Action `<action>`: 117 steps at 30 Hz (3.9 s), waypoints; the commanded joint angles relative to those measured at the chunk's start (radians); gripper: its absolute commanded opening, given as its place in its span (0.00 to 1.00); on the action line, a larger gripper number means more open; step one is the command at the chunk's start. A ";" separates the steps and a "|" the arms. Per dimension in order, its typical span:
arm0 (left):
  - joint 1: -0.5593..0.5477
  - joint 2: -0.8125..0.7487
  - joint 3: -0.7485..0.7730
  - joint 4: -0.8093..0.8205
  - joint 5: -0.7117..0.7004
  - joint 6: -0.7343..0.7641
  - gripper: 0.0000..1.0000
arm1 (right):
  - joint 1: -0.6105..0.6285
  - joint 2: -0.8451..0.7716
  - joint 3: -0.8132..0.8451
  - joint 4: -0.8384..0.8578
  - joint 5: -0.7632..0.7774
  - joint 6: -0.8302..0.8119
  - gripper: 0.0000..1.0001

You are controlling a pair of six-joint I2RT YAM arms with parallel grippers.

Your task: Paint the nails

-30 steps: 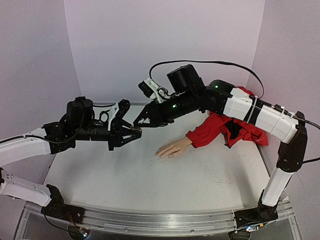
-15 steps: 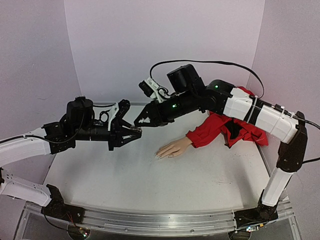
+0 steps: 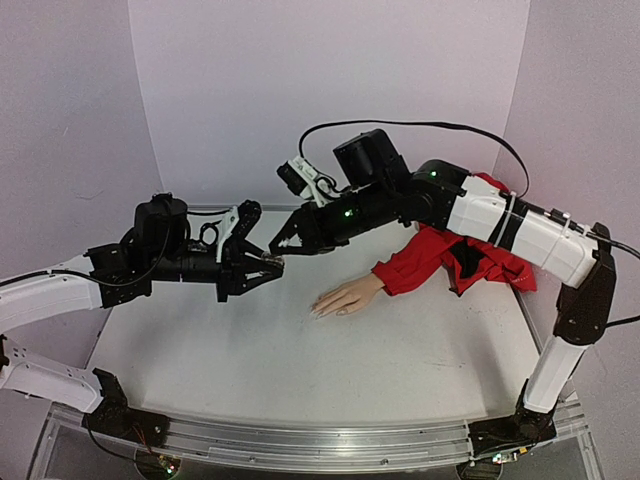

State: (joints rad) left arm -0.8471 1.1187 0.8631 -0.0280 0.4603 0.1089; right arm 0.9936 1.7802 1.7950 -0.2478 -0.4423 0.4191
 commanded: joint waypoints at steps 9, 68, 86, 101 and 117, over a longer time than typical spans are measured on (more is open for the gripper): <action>0.001 0.012 0.045 0.008 0.033 0.015 0.00 | -0.004 -0.098 -0.033 0.018 0.040 -0.034 0.00; 0.003 0.067 0.077 -0.002 0.339 -0.010 0.00 | 0.012 -0.270 -0.313 0.159 -0.215 -0.460 0.00; 0.003 0.078 0.082 -0.009 0.319 -0.008 0.00 | 0.013 -0.306 -0.349 0.200 -0.134 -0.442 0.00; 0.003 -0.037 0.057 -0.041 -0.200 -0.030 0.00 | -0.007 -0.456 -0.552 0.262 0.384 -0.006 0.00; 0.002 -0.166 0.212 -0.181 -0.440 0.130 0.00 | -0.034 -0.282 -0.933 0.598 0.688 0.314 0.00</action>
State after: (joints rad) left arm -0.8478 0.9718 1.0550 -0.1867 0.0692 0.1715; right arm 0.9642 1.4269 0.9016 0.1654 0.1761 0.6922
